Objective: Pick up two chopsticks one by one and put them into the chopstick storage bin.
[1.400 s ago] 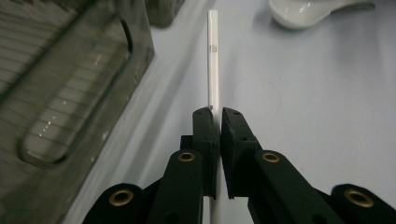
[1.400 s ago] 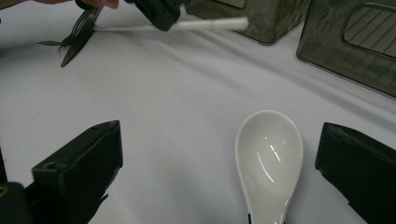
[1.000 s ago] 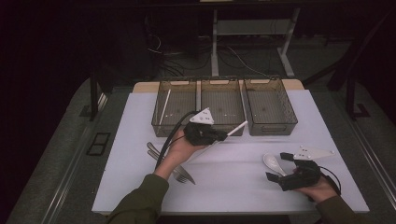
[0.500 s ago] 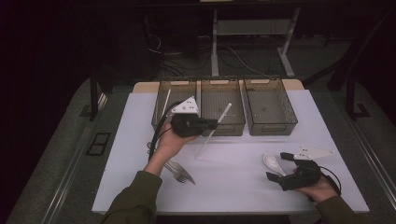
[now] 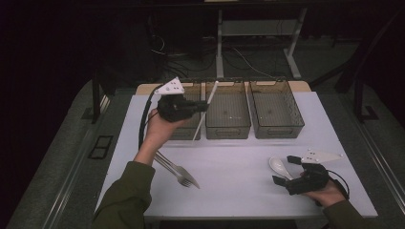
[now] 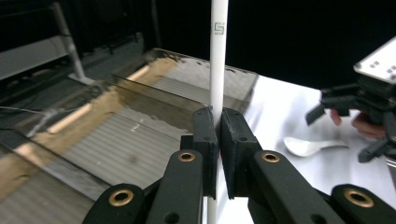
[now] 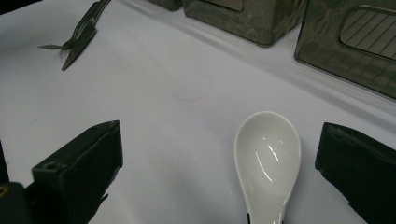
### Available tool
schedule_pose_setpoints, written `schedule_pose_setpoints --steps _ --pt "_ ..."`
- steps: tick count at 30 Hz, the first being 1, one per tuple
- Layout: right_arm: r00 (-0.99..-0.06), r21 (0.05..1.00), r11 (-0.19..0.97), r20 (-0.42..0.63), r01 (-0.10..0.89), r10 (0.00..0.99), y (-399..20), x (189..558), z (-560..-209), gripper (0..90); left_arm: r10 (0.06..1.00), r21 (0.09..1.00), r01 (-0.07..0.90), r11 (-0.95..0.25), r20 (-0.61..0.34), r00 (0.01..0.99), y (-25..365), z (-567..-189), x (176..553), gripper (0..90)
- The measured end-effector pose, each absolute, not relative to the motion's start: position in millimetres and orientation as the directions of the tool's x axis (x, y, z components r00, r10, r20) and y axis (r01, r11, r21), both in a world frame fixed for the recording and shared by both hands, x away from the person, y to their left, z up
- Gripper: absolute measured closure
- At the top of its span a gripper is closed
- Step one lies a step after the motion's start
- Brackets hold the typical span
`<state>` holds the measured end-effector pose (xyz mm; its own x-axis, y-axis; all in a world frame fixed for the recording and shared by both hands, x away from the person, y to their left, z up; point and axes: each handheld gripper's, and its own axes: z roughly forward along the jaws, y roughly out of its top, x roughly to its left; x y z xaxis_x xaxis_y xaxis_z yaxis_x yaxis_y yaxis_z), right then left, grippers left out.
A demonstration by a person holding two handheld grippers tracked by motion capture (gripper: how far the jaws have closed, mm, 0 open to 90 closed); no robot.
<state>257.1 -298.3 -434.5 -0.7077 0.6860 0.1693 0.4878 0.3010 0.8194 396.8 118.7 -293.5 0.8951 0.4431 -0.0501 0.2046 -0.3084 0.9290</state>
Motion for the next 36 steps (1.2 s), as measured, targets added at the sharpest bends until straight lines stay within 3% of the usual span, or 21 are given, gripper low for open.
schedule_pose_setpoints --steps 14,22,36 --pt "-0.706 0.819 0.297 0.174 0.491 0.687 -298.7 257.3 -434.3 0.7 0.582 0.925 0.221 -0.309 0.000 0.813 151.7 -267.2 433.0 84.3" --pt "-0.707 0.819 0.299 0.173 0.490 0.686 -299.1 257.7 -434.6 0.7 0.655 0.896 0.270 -0.353 0.030 0.755 163.5 -283.7 450.1 84.3" --pt "-0.704 0.820 0.294 0.175 0.491 0.688 -300.0 257.8 -434.3 0.7 0.710 0.833 0.396 -0.387 -0.006 0.705 175.9 -327.9 469.4 84.3"
